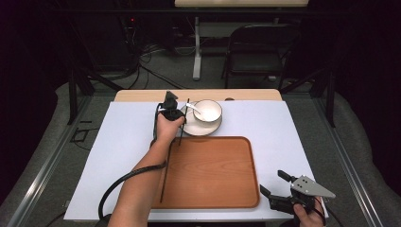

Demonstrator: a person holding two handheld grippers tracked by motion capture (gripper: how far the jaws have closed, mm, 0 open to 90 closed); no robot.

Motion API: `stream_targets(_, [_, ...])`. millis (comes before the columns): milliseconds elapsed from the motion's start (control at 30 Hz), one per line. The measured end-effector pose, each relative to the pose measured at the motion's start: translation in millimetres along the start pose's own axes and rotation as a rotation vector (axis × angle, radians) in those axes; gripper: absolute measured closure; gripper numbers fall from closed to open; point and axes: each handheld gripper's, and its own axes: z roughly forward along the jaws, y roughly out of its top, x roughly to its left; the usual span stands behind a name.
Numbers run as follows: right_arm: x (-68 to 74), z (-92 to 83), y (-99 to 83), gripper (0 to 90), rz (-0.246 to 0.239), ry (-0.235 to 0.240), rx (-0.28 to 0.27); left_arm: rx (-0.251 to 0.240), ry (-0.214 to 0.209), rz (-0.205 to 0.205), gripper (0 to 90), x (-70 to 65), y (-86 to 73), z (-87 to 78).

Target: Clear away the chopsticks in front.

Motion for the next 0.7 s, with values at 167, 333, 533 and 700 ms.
stream_targets(167, [0.0,-0.1,0.0,14.8,-0.001,-0.001,0.001,-0.002,-0.004,-0.015,85.5,1.0,0.8,-0.4])
stream_targets(333, [-1.1,-0.7,-0.3,14.8,-0.004,-0.002,-0.004,-0.020,-0.008,-0.017,85.7,3.2,1.6,-4.1])
stream_targets(533, [-0.7,0.7,0.1,14.8,-0.003,0.004,0.001,-0.041,-0.018,-0.017,85.7,2.3,-2.7,-16.9])
stream_targets(700, [-2.0,2.7,0.7,14.9,0.001,0.009,0.007,-0.067,-0.026,-0.011,85.7,5.0,-9.6,-37.9])
